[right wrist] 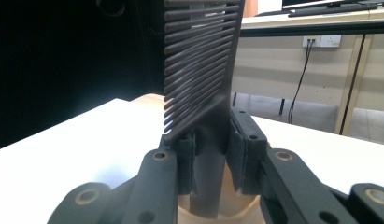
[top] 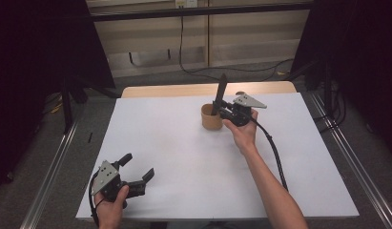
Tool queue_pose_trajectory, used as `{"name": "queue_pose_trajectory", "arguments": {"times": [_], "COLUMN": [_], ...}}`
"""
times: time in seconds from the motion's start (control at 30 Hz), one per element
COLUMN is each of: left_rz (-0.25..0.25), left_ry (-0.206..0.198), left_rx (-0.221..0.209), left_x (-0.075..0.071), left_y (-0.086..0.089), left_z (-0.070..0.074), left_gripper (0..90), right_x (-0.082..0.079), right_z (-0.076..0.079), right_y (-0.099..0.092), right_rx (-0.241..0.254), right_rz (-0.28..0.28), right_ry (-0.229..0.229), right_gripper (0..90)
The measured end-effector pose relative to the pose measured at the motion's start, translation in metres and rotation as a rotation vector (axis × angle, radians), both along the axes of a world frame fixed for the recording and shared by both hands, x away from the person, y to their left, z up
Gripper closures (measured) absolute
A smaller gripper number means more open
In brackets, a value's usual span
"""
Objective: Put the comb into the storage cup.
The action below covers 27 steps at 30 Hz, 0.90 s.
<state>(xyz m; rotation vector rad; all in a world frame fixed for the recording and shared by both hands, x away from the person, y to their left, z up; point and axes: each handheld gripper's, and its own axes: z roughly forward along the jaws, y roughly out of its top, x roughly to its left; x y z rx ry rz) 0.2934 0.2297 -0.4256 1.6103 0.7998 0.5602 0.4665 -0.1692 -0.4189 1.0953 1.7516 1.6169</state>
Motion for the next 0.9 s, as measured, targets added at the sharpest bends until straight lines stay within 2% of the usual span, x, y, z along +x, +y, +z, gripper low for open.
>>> {"name": "queue_pose_trajectory", "arguments": {"times": [0.6,0.9], "left_rz": [-0.008,-0.001], "left_ry": [-0.006,0.001], "left_rx": [0.011,-0.006], "left_x": [0.0,0.0], "left_y": [-0.001,-0.001], "left_z": [0.0,0.0], "left_gripper": [3.5,3.5], "right_x": [0.001,0.001], "right_z": [-0.011,-0.016], "right_y": [0.003,0.004], "right_rx": [-0.001,-0.001], "right_rz": [-0.01,-0.007], "right_ry": [0.013,0.017], "right_gripper": [73.2,73.1]}}
